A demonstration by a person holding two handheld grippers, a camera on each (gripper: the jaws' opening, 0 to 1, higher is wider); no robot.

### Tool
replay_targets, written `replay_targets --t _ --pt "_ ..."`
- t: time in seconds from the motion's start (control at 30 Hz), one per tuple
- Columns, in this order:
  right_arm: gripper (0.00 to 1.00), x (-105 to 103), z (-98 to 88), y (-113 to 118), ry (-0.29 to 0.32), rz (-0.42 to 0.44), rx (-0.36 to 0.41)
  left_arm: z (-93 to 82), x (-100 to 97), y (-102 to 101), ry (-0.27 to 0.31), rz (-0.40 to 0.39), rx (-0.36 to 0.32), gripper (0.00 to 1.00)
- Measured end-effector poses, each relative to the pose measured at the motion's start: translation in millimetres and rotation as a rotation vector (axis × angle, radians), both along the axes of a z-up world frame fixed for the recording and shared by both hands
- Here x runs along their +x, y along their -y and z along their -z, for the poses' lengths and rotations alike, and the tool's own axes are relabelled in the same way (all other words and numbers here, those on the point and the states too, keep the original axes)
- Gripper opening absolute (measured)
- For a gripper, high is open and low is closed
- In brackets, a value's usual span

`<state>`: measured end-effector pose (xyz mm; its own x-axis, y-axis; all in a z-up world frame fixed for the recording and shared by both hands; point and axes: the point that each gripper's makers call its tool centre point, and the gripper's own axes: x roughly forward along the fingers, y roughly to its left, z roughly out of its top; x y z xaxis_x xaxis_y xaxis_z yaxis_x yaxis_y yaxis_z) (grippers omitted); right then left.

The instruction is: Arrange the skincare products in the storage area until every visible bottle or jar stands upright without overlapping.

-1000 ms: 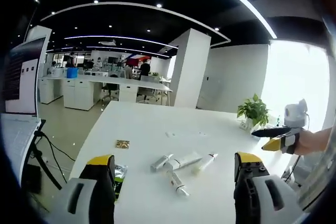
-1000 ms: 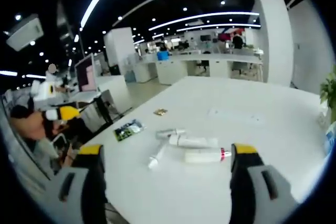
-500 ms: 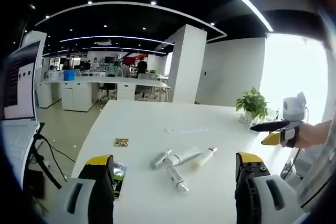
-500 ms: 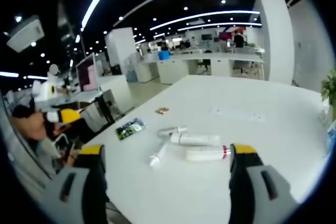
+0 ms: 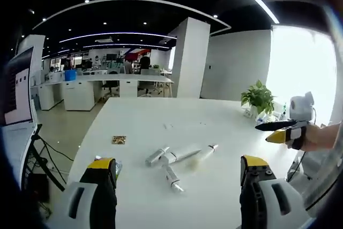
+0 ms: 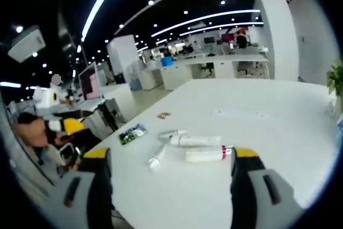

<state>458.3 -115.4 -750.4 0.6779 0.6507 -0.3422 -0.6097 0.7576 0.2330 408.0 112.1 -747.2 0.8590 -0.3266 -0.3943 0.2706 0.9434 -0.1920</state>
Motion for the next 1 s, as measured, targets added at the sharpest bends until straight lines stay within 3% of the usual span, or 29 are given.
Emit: replay_targets --t 0.27,0.43,0.6,0.77,0.9,1.0 --pt "0.91 2.8 -1.9 7.9 0.005 -0.055 0.009 5.7 -3.2 19.5 -0.023 -0.016 0.004 0.99" --pt "0.9 4.6 -1.7 14.5 -0.001 -0.061 -0.025 15.5 0.9 26.9 -0.042 -0.005 -0.02 0.98" --pt "0.9 6.3 -3.0 23.2 -0.042 -0.001 -0.037 32.0 28.7 48.0 -0.075 0.114 -0.04 0.95" --pt "0.84 1.5 -27.4 37.2 -0.016 0.11 0.012 48.6 69.4 71.0 -0.089 0.276 0.013 0.89" --pt "0.83 -9.9 -24.8 48.8 -0.041 0.174 -0.011 61.2 111.4 83.2 -0.086 0.35 0.028 0.89" --pt "0.83 -20.0 -23.3 54.5 -0.056 0.2 -0.027 73.8 132.1 92.7 -0.089 0.429 0.099 0.89"
